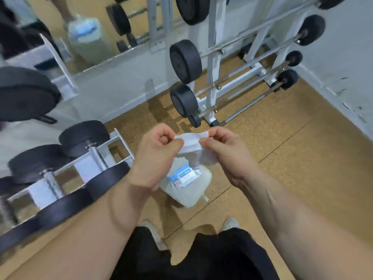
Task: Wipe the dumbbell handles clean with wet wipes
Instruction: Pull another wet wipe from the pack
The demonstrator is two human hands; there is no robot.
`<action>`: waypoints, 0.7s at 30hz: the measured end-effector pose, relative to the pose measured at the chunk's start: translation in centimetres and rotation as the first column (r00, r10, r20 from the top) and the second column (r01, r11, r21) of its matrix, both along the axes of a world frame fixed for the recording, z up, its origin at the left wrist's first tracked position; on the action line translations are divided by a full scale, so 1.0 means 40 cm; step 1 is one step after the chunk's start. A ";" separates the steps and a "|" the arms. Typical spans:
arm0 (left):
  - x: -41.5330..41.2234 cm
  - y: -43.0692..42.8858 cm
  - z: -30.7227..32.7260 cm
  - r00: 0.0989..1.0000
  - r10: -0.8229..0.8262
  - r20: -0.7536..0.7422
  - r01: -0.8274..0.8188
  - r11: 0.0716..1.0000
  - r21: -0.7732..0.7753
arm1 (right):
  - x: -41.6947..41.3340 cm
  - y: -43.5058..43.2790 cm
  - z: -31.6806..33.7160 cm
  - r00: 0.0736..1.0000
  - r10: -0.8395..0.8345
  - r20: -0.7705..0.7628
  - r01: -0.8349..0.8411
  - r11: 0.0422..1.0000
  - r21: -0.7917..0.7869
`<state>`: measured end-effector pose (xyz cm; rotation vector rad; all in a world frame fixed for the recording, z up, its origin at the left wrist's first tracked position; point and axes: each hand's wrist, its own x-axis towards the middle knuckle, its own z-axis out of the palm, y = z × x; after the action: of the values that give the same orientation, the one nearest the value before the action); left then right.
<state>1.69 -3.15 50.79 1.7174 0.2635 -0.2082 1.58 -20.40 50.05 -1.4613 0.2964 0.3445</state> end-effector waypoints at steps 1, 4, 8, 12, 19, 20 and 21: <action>-0.010 0.022 0.070 1.000 -0.018 0.009 0.018 1.000 0.016 | -0.008 0.022 0.068 1.000 0.008 0.018 -0.008 1.000 -0.019; -0.039 0.089 0.230 0.997 -0.069 -0.024 0.069 0.998 -0.002 | -0.032 0.079 0.231 0.996 0.053 0.072 -0.048 0.997 -0.059; -0.087 0.157 0.333 0.998 -0.047 -0.033 0.049 0.996 0.068 | -0.062 0.124 0.333 0.982 0.117 0.146 -0.107 0.991 -0.079; -0.171 0.190 0.349 0.991 0.131 -0.026 -0.128 0.989 0.075 | -0.085 0.140 0.335 0.954 0.262 0.149 -0.255 0.965 -0.064; -0.451 0.198 0.322 0.829 0.531 -0.178 -0.538 0.843 0.008 | -0.141 0.202 0.301 0.743 0.652 0.152 -0.633 0.758 -0.159; -0.496 0.203 0.320 0.800 0.571 -0.183 -0.579 0.815 0.017 | -0.162 0.226 0.300 0.701 0.698 0.147 -0.673 0.715 -0.188; -0.543 0.211 0.321 0.772 0.611 -0.176 -0.615 0.788 0.035 | -0.187 0.256 0.304 0.655 0.742 0.145 -0.712 0.670 -0.212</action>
<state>-20.03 5.28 63.62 1.4998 0.9387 0.1237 -5.91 -10.14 62.19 -1.6957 -0.4995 0.8212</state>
